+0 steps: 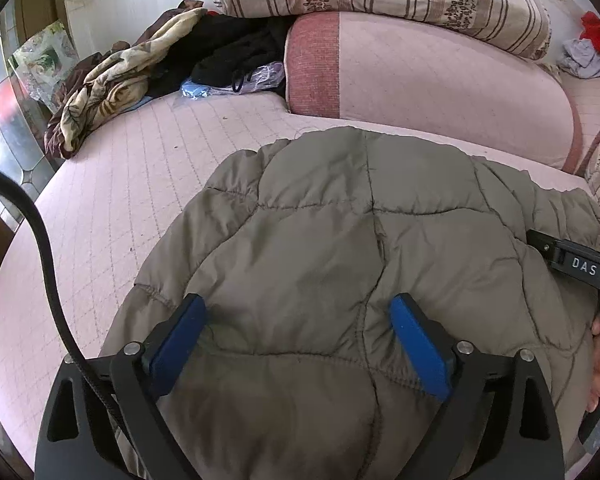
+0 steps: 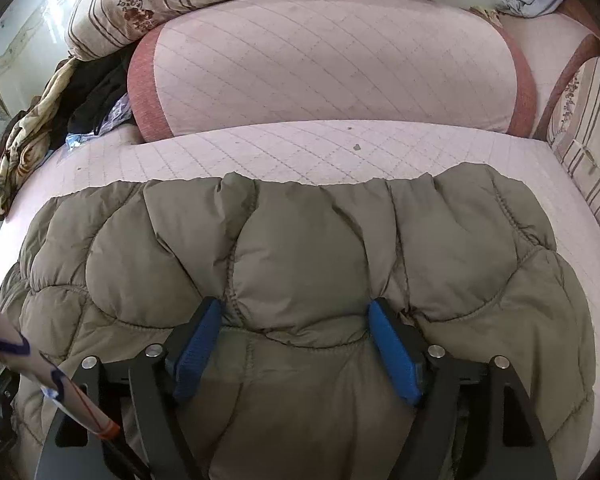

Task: Fold large clothes

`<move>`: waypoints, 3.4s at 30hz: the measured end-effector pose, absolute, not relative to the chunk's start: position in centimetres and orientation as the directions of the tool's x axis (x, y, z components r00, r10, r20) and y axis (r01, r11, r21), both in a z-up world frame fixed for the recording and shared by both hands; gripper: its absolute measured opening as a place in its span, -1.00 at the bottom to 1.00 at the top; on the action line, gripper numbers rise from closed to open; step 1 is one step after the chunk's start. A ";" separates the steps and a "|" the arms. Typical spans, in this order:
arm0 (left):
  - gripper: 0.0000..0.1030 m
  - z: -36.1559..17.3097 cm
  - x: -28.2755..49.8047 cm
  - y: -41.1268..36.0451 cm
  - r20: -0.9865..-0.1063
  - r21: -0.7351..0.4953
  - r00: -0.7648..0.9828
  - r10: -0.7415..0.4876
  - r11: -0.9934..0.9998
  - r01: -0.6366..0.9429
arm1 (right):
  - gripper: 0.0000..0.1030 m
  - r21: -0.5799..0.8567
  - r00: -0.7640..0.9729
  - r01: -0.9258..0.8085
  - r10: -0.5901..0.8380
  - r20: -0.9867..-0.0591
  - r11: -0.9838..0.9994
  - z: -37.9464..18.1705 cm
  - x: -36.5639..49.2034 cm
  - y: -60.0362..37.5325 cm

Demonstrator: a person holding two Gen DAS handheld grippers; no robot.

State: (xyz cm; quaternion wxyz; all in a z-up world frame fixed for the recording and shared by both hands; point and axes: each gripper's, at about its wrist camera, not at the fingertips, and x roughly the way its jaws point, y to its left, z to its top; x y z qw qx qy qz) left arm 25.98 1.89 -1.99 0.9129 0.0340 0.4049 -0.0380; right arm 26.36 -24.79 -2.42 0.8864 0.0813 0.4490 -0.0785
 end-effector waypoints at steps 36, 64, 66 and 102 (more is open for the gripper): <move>0.94 12.1 -5.1 6.2 -0.291 0.059 0.956 0.047 0.998 -0.031 | 0.60 -0.037 0.685 0.340 -0.275 -0.674 0.940 8.2 -5.5 -18.7; 0.94 8.4 -10.7 6.0 -0.472 0.048 0.880 -0.056 0.995 0.089 | 0.64 -0.120 0.699 0.344 -0.339 -0.630 0.931 8.1 -13.2 -14.6; 0.94 7.9 -10.6 6.1 -0.490 0.044 0.870 -0.059 0.995 0.091 | 0.64 -0.121 0.698 0.346 -0.341 -0.630 0.930 8.1 -13.3 -14.5; 0.94 3.6 -7.4 4.6 -0.634 0.069 0.771 -0.048 0.991 0.118 | 0.69 -0.162 0.642 0.356 -0.367 -0.673 0.920 4.7 -11.6 -15.4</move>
